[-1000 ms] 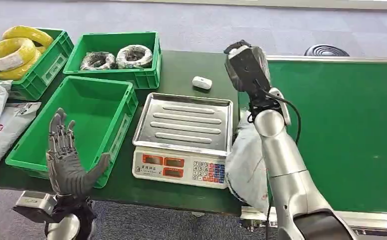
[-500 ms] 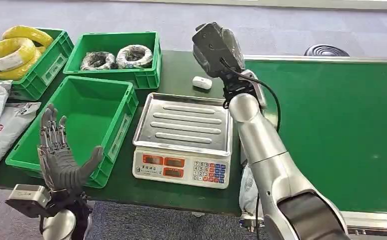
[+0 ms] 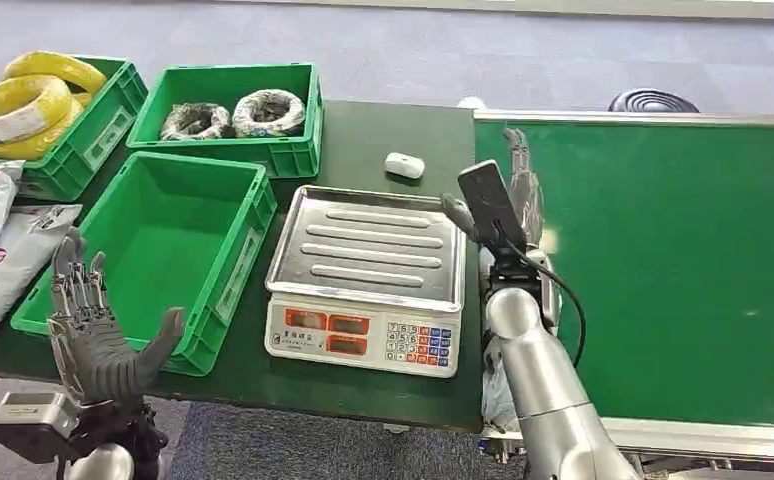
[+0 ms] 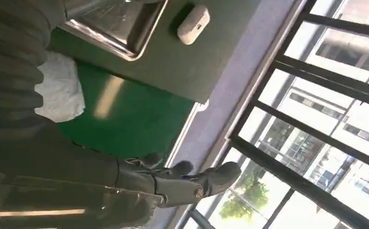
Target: Moved the parcel from conveyor to table for the left to box.
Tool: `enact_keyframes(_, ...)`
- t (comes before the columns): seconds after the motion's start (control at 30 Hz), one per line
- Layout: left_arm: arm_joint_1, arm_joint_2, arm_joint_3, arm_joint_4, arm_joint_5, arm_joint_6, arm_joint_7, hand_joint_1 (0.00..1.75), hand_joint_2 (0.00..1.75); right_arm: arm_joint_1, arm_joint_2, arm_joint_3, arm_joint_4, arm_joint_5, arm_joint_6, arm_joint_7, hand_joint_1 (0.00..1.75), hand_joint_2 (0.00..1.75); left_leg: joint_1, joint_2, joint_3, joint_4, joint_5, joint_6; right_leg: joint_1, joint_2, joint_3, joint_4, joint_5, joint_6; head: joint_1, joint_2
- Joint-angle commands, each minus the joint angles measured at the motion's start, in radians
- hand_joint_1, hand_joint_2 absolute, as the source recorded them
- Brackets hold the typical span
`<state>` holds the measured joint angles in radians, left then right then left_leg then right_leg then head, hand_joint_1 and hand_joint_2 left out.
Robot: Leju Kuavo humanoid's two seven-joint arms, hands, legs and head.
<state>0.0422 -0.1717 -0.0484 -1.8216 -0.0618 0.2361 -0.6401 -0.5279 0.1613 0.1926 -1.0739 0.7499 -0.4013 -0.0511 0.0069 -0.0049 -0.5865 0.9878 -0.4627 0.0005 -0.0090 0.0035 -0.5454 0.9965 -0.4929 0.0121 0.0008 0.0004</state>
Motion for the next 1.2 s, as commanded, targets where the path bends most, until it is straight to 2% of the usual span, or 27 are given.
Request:
enact_keyframes(0.03,0.02,0.029,-0.023,0.051,0.016,0.018,-0.002,0.0,1.75,0.353,-0.067,-0.249,-0.131,-0.229,0.036,-0.077,0.0,1.75,0.002,-0.011,0.007,-0.005,0.002,0.0,0.002,-0.012,0.011,-0.008,-0.001,0.0,0.0,0.0)
enact_keyframes(0.1,0.024,0.035,-0.032,0.067,0.03,0.024,-0.008,0.0,1.75,0.418,-0.06,-0.292,-0.105,-0.31,0.066,-0.086,0.0,1.75,0.002,-0.013,0.007,-0.005,0.001,0.0,0.001,-0.014,0.011,-0.008,-0.002,0.0,0.0,0.0)
enact_keyframes(0.17,0.025,0.032,-0.041,0.077,0.035,0.024,-0.013,0.0,1.75,0.442,-0.049,-0.307,-0.06,-0.366,0.106,-0.095,0.0,1.75,0.001,-0.01,0.004,-0.003,0.0,0.0,0.001,-0.009,0.008,-0.004,-0.002,0.0,0.0,0.0)
enact_keyframes(0.3,0.024,0.033,-0.044,0.075,0.035,0.029,-0.013,0.0,1.75,0.425,-0.045,-0.298,-0.046,-0.368,0.101,-0.099,0.0,1.75,0.0,-0.005,0.001,-0.001,-0.001,0.0,0.0,-0.005,0.003,-0.001,-0.002,0.0,0.0,0.0)
enact_keyframes(0.37,0.017,0.034,-0.05,0.085,0.037,0.02,-0.011,0.0,1.75,0.435,-0.04,-0.305,-0.042,-0.424,0.154,-0.046,0.0,1.75,0.0,-0.004,0.001,-0.002,-0.001,-0.001,0.0,-0.004,0.003,-0.002,-0.001,0.0,0.0,0.0)
enact_keyframes(0.5,0.004,0.028,-0.059,0.103,0.031,0.023,-0.012,0.0,1.75,0.446,-0.022,-0.311,0.046,-0.492,0.191,-0.063,0.0,1.75,0.001,-0.005,0.003,-0.002,-0.001,-0.001,0.001,-0.005,0.005,-0.003,-0.002,0.0,0.0,0.0)
enact_keyframes(0.7,-0.001,0.043,-0.08,0.124,0.043,0.033,-0.018,0.0,1.75,0.414,-0.023,-0.323,0.175,-0.626,0.306,-0.07,0.0,1.75,0.001,-0.003,0.005,-0.004,0.0,-0.001,0.001,-0.004,0.007,-0.005,-0.001,0.0,0.0,0.0)
enact_keyframes(0.8,-0.006,0.041,-0.083,0.124,0.042,0.025,-0.018,0.0,1.75,0.412,-0.029,-0.354,0.222,-0.74,0.408,-0.046,0.0,1.75,0.001,-0.003,0.003,-0.002,-0.001,-0.001,0.001,-0.004,0.005,-0.003,-0.001,0.0,0.0,0.0)
enact_keyframes(0.83,-0.01,0.04,-0.083,0.127,0.042,0.025,-0.018,0.0,1.75,0.416,-0.035,-0.356,0.232,-0.746,0.416,-0.053,0.68,1.75,0.001,-0.002,0.004,-0.003,-0.001,-0.001,0.001,-0.004,0.006,-0.004,-0.001,0.0,0.0,0.0)
enact_keyframes(0.87,-0.016,0.041,-0.086,0.136,0.041,0.022,-0.017,0.0,1.75,0.409,-0.034,-0.373,0.267,-0.803,0.462,-0.048,1.75,1.75,0.001,-0.003,0.004,-0.002,-0.001,-0.001,0.001,-0.004,0.006,-0.004,-0.001,0.0,0.0,0.0)
enact_keyframes(1.2,-0.026,0.047,-0.09,0.153,0.048,0.019,-0.02,0.0,1.75,0.385,-0.036,-0.36,0.396,-0.9,0.547,-0.044,1.75,1.75,0.004,0.008,0.01,-0.002,-0.003,-0.004,0.004,0.006,0.008,-0.003,-0.001,-0.001,0.0,0.0)
